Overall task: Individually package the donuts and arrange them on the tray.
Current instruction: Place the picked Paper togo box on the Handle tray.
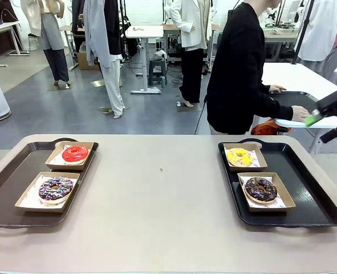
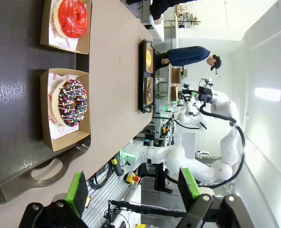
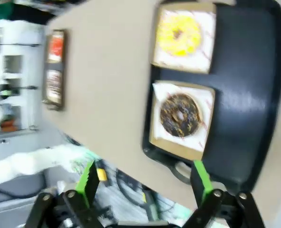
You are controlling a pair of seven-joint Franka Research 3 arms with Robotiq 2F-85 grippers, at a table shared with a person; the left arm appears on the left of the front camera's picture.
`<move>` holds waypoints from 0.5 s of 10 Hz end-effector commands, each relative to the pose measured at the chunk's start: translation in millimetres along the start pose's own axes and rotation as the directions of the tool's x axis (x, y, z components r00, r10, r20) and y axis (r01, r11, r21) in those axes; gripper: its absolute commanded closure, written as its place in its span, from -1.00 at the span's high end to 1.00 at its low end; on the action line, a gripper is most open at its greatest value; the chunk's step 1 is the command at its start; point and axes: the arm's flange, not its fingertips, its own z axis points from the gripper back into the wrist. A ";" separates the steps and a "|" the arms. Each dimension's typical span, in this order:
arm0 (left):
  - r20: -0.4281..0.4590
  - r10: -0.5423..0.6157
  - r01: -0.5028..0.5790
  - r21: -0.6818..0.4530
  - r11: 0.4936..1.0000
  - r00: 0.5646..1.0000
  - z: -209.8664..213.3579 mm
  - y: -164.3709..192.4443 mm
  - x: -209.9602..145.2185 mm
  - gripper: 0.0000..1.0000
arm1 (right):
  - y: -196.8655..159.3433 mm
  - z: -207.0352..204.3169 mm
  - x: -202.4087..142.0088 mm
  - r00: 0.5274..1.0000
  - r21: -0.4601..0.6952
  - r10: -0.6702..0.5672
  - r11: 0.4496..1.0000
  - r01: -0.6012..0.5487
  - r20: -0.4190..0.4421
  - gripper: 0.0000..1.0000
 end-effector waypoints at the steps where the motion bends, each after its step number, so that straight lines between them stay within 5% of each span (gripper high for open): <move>1: 0.005 -0.003 0.003 -0.003 1.000 1.000 0.7 -1.2 -0.8 1.00 | -37.8 14.1 14.4 0.999 0.327 0.004 0.945 -0.020 0.048 1.00; 3: 0.005 -0.003 0.003 -0.003 1.000 1.000 0.7 -1.2 -0.8 1.00 | -83.5 36.4 2.9 0.992 0.484 -0.059 0.875 -0.004 0.116 1.00; 5: 0.005 -0.003 0.003 -0.003 1.000 1.000 0.7 -1.2 -0.8 1.00 | -124.2 44.7 -13.7 0.990 0.497 -0.079 0.868 0.011 0.116 1.00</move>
